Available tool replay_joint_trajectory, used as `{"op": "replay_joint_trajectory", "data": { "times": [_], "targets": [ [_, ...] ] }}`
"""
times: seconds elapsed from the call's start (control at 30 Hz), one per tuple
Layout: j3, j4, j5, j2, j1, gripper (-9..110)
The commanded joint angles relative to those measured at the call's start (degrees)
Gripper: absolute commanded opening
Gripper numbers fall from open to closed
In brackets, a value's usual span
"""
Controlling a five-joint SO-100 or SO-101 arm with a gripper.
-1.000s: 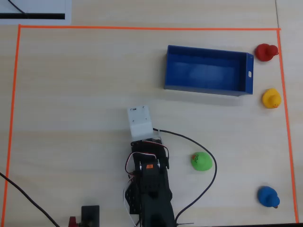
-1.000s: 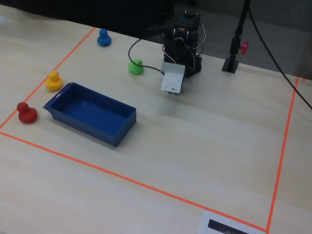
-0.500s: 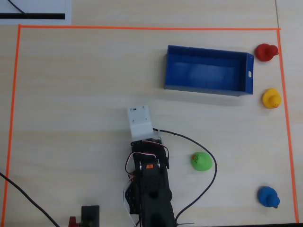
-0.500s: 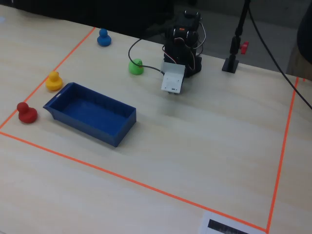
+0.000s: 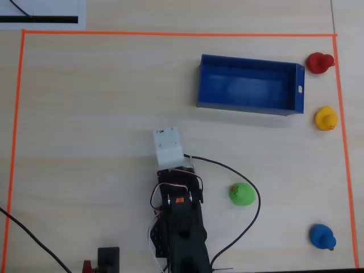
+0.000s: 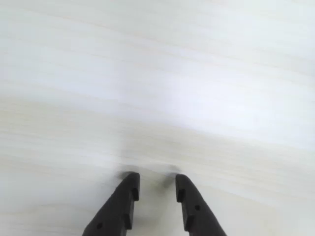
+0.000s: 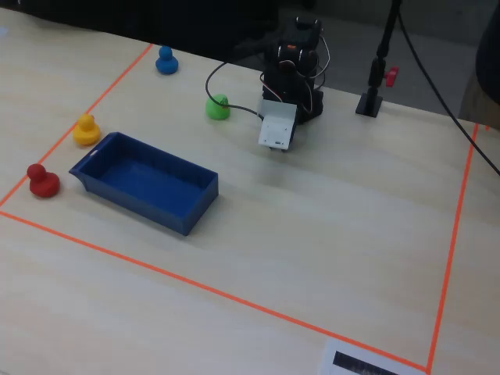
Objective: Grasp green duck and put it into box.
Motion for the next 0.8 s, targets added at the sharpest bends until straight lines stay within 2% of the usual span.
{"op": "replay_joint_trajectory", "data": {
  "times": [0.0,0.2,0.4,0.57,0.77],
  "targets": [
    [-0.26,1.85,0.35,-0.26,-0.35,8],
    [-0.26,1.85,0.44,-0.26,-0.44,0],
    [-3.69,-2.46,-0.18,-7.47,0.00,0],
    [-20.57,-2.20,-0.26,-17.93,2.99,0],
    [-50.89,5.01,-3.43,-37.09,16.87,17]
  ]
}}
